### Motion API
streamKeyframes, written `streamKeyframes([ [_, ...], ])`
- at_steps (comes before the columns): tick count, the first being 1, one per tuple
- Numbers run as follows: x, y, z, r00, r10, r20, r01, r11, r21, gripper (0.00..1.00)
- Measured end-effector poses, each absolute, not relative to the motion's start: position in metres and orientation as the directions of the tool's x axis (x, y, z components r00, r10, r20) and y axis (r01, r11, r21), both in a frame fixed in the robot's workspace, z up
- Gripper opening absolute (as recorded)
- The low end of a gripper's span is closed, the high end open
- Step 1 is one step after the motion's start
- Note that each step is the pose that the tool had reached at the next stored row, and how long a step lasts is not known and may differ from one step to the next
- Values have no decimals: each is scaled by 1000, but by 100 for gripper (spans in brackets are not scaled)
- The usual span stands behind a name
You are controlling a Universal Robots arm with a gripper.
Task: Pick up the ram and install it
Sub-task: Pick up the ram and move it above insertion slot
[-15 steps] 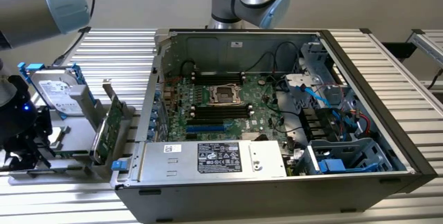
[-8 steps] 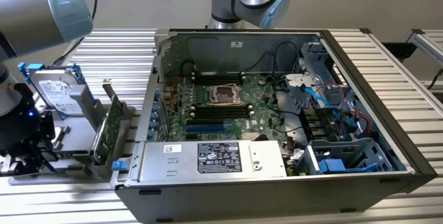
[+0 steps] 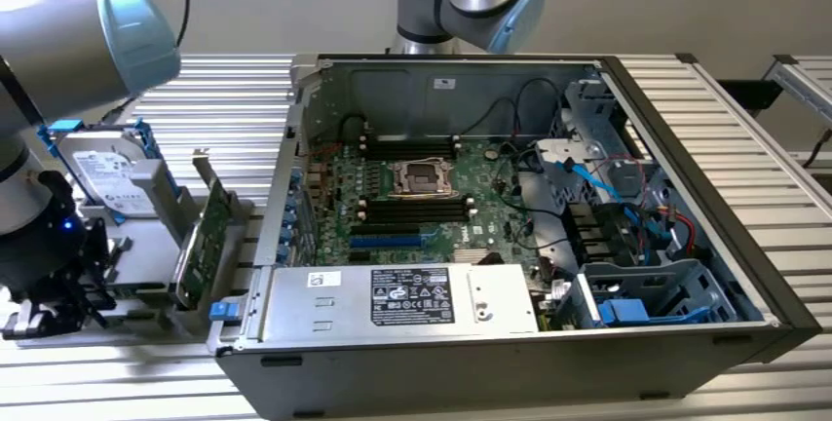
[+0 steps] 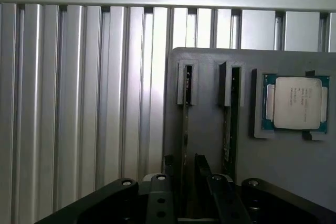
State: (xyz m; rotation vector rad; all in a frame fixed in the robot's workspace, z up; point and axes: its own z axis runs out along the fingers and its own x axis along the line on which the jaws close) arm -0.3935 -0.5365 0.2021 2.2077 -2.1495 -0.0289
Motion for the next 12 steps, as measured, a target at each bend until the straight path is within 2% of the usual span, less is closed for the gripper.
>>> streamKeyframes([
  [12, -397, -537, 193, 25, -999, 29, -998, -24, 56, 30],
])
